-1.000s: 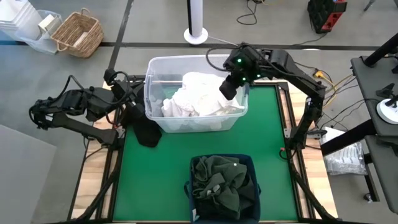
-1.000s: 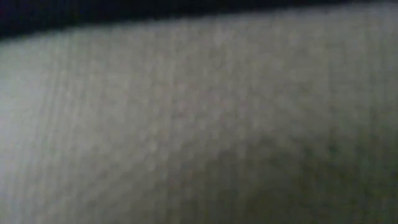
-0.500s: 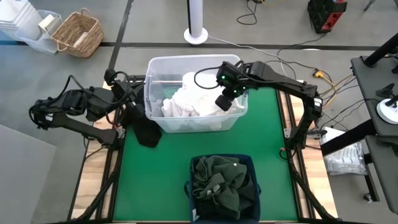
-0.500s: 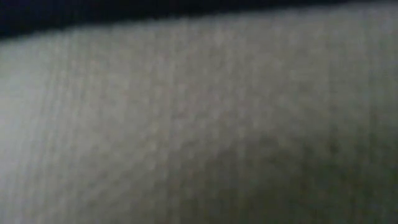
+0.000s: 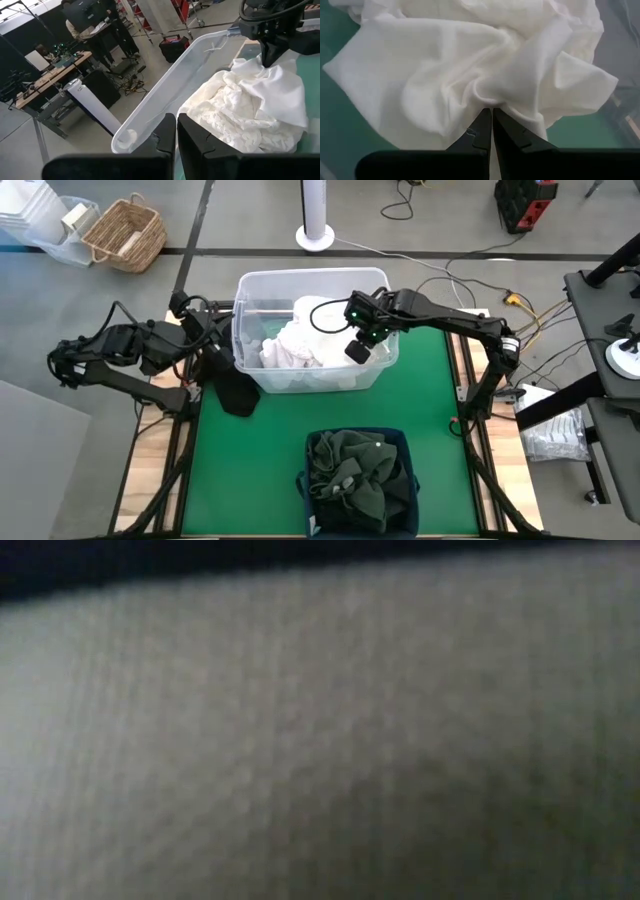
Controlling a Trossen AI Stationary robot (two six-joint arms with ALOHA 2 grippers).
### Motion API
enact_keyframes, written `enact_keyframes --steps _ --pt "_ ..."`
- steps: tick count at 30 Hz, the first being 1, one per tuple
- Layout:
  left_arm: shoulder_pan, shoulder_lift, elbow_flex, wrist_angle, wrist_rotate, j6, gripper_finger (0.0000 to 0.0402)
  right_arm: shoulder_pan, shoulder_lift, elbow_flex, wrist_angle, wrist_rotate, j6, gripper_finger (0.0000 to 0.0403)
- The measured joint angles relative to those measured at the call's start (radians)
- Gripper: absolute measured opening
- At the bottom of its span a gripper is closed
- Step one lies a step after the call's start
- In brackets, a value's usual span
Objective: Sort clothes
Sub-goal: Put the white underwear into the transparent laundry bin, then put the black shirt into the blue laundry bin
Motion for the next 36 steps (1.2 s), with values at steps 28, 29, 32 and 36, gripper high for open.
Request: enact_keyframes --steps 28,29,32,36 --pt "0.000 -0.001 0.000 -0.044 0.259 -0.252 0.0000 0.004 -0.057 0.447 -0.078 0.006 -0.102 0.0009" --pt "0.000 -0.001 0.000 -0.060 0.261 -0.283 0.0000 0.005 -0.062 0.470 -0.075 0.009 -0.108 0.0009" --pt "0.000 -0.006 0.000 -0.132 0.246 -0.394 0.0000 0.005 -0.080 0.527 -0.074 0.026 -0.128 0.0009" --pt "0.000 -0.028 0.005 -0.299 0.209 -0.623 0.0000 0.005 -0.108 0.553 -0.072 0.028 -0.135 0.0009"
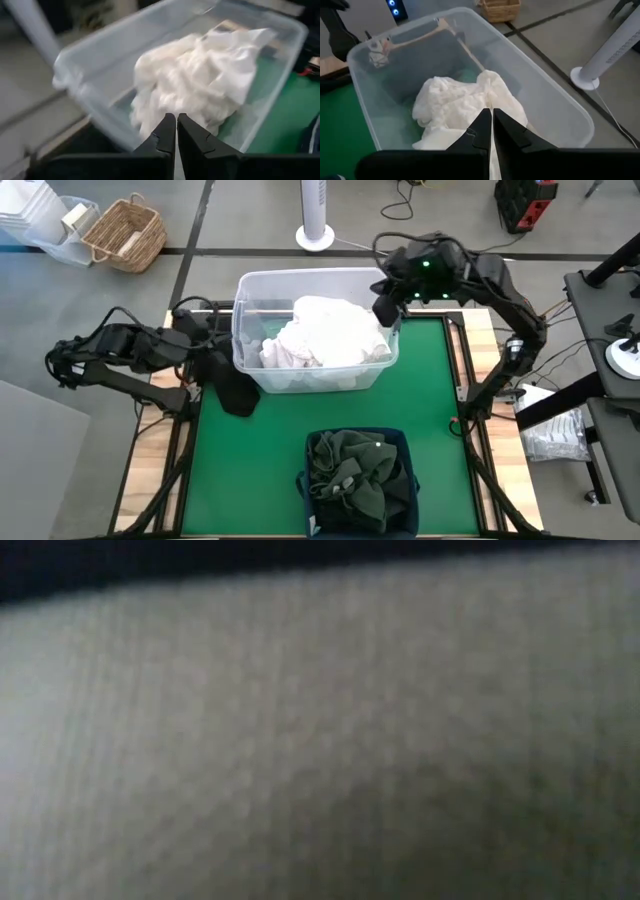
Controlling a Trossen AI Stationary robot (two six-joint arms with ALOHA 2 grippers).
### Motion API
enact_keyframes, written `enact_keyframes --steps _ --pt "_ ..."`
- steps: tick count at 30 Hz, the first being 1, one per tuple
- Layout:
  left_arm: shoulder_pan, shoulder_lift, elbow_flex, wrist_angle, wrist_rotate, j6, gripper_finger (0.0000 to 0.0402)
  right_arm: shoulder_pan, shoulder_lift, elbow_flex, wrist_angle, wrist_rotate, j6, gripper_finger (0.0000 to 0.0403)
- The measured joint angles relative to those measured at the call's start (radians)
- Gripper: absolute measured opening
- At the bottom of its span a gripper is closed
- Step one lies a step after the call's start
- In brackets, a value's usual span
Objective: Sort clothes
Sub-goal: Put the black shirt into the blue laundry bin
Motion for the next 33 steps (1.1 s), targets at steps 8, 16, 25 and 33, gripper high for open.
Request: enact_keyframes --steps 8,16,25,33 --pt "0.000 -0.007 0.030 -0.259 -0.003 -0.321 0.0000 0.000 -0.002 -0.011 -0.004 0.002 0.008 0.0009" --pt "0.005 0.003 0.009 -0.415 0.036 -0.692 0.0000 0.000 0.021 -0.056 -0.004 0.003 0.007 0.0009" --pt "0.089 0.022 -0.117 -0.417 0.131 -0.839 0.0000 0.000 0.025 -0.065 -0.003 0.002 0.007 0.0009" --pt "0.123 0.021 -0.266 -0.419 0.182 -0.914 0.0000 0.000 0.018 -0.064 -0.003 -0.002 0.011 0.0009"
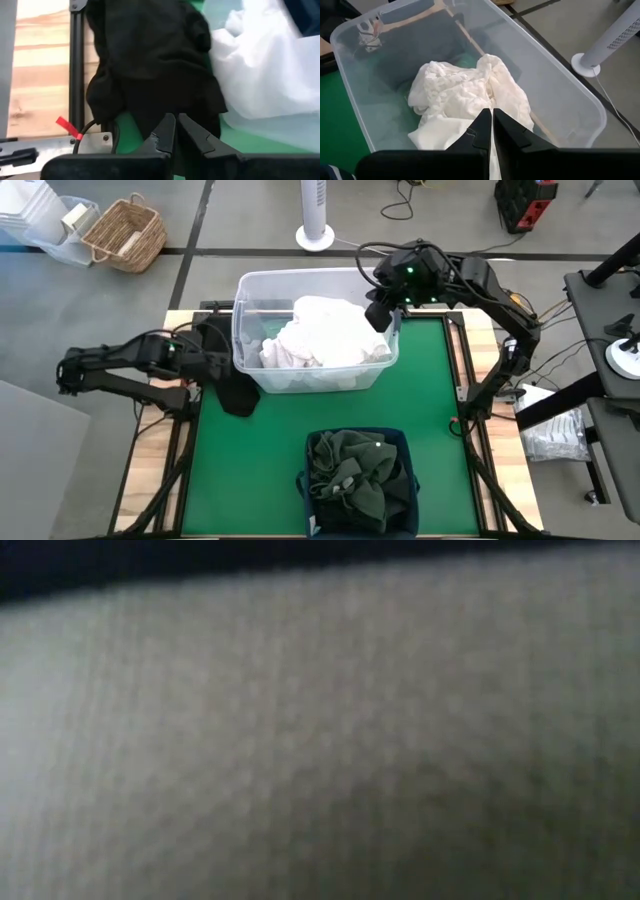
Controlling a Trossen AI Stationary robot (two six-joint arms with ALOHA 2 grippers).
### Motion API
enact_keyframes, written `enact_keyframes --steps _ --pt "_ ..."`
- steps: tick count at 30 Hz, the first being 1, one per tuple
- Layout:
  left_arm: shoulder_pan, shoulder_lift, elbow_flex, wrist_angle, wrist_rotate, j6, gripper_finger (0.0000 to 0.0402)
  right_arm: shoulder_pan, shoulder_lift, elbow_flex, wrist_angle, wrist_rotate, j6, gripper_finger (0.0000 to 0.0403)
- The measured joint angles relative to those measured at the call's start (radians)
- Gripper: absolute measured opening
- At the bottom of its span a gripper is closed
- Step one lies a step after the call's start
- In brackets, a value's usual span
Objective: Sort clothes
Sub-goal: Put the black shirt into the blue laundry bin
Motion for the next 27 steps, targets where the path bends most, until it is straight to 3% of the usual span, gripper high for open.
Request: enact_keyframes --steps 14,27 --pt "0.002 0.002 -0.034 0.000 -0.003 -0.015 0.0000 0.000 0.000 0.000 -0.001 0.000 0.003 0.0009" --pt "0.002 0.058 -0.047 0.004 0.045 0.614 0.0000 0.000 0.000 0.000 -0.007 -0.001 0.003 0.0009"
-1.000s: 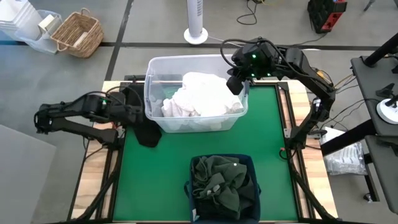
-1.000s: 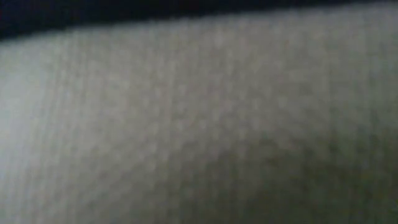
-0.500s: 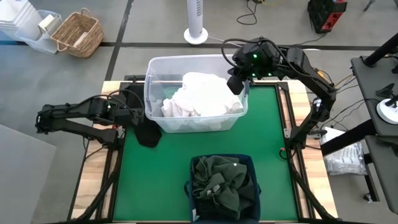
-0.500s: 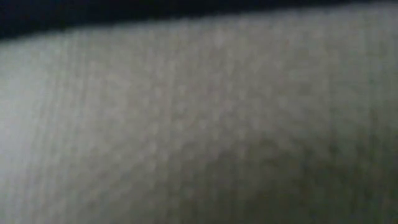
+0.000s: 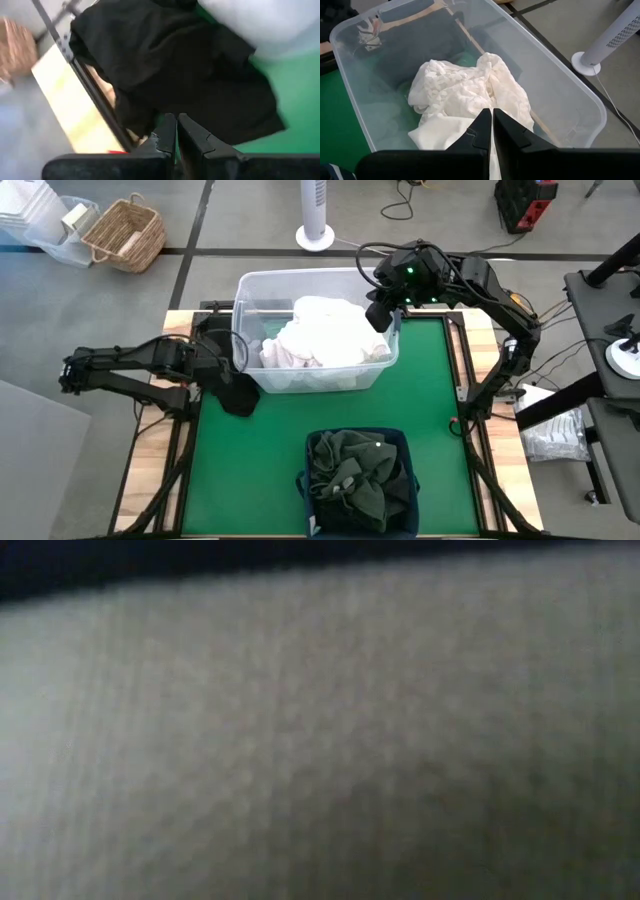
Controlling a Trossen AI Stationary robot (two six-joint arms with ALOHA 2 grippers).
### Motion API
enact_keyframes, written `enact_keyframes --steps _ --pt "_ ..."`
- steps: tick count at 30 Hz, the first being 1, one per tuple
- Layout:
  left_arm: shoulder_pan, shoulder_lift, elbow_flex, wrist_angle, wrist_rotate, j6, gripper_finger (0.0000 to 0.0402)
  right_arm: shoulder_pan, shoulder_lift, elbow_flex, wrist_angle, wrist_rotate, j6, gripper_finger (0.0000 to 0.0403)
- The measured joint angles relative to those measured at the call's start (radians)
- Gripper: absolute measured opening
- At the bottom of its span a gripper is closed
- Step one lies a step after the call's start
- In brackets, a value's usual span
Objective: Sort clothes
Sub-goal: Put the black shirt into the blue laundry bin
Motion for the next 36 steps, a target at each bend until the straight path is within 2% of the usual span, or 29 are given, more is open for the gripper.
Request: enact_keyframes --steps 8,17,30,36 --pt "-0.001 0.038 -0.105 0.065 0.029 0.322 0.0000 0.000 0.000 0.000 0.000 0.000 0.000 0.0009" --pt "-0.001 0.039 -0.271 0.090 0.027 0.475 0.0000 0.000 0.000 0.000 0.000 0.000 0.000 0.0009" --pt "-0.005 0.027 -0.283 0.108 0.002 0.420 0.0000 0.000 0.000 0.000 0.000 0.000 -0.004 0.0009" --pt "-0.005 0.035 -0.283 0.253 0.000 0.197 0.0000 0.000 0.001 -0.001 0.000 0.000 -0.003 0.0009"
